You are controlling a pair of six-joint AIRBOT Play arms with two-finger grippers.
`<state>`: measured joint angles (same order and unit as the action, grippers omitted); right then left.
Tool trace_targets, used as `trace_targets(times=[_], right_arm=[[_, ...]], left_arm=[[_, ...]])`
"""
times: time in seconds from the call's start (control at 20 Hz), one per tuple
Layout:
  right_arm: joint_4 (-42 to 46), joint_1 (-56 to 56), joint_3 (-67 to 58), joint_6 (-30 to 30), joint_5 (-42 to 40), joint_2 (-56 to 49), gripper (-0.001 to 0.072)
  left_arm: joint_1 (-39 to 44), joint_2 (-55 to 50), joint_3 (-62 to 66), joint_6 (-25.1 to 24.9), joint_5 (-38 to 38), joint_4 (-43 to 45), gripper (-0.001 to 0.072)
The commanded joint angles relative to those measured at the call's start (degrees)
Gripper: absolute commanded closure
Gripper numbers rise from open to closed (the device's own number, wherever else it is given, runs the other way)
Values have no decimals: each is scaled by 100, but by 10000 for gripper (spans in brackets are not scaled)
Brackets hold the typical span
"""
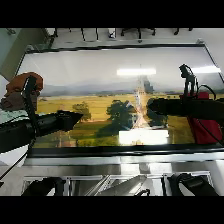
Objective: Fold the shirts.
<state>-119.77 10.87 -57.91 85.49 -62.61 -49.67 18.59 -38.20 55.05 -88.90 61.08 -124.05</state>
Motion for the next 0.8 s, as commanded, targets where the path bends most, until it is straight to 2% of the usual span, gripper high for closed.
trace_targets(times=[0.0, 0.1, 0.25, 0.3, 0.35, 0.5, 0.6, 0.75], right_arm=[[-2, 7, 2, -4, 4, -4, 689], [0, 7, 2, -4, 4, -4, 689], [-2, 7, 2, -4, 2, -4, 689], [0, 7, 2, -4, 4, -4, 689], [0, 7, 2, -2, 4, -7, 689], [-2, 7, 2, -2, 4, -4, 689], [0, 7, 2, -4, 4, -7, 689], [-2, 7, 2, -4, 2, -4, 689]], left_arm=[[4, 9, -2, 0, 42, 105, 689], [-57, -31, 20, 0, -39, 734, 688], [-693, -748, 787, -2, 122, 2498, 686], [-1003, -1150, 1196, -184, 92, 3058, 440], [-1292, -1587, 1569, -476, -74, 3504, 26], [-2100, -3283, 2789, -979, -1005, 4664, 8], [-2509, -4669, 3654, -988, -1545, 5285, 8], [-2778, -6605, 5010, -988, -1700, 5731, 8]])
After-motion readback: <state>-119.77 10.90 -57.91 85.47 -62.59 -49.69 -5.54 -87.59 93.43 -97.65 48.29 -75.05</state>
